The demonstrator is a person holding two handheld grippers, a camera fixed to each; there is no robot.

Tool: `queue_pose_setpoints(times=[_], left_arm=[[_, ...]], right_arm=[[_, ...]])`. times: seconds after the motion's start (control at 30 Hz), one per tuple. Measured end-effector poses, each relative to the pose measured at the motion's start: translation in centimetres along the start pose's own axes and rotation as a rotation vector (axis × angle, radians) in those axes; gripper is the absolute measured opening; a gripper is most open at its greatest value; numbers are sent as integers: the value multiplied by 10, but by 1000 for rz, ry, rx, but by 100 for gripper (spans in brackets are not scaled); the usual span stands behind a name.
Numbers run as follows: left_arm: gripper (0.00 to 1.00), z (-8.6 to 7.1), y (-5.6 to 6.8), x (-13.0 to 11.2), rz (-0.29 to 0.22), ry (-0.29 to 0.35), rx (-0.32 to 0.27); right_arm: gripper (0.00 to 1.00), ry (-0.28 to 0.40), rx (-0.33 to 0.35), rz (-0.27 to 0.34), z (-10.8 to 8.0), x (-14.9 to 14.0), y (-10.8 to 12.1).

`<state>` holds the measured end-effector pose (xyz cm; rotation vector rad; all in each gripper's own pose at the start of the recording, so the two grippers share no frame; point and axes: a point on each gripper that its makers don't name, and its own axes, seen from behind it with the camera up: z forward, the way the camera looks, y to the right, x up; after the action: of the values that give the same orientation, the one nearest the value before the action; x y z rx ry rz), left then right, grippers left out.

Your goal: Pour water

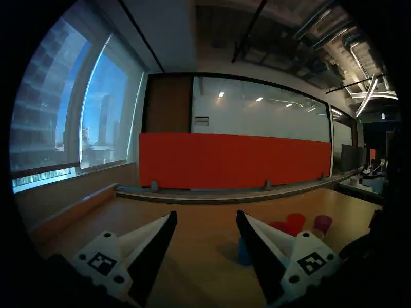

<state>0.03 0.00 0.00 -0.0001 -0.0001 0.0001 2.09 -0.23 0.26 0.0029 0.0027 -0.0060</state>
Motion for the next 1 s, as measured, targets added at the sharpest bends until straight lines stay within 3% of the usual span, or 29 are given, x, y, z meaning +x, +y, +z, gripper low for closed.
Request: queue_pose_setpoints(times=[0.2, 0.6, 0.8, 1.0], left_arm=[[86, 4, 1, 27, -5, -13, -10], [86, 14, 7, 79, -20, -32, -77], [86, 15, 17, 89, -27, -31, -133], [86, 12, 35, 82, -34, -57, -225]], right_arm=[[100, -5, 2, -24, 4, 38, -2], [100, -35, 36, 11, 10, 90, -9], [100, -29, 34, 4, 11, 97, -7], [100, -38, 102, 1, 11, 90, -20]])
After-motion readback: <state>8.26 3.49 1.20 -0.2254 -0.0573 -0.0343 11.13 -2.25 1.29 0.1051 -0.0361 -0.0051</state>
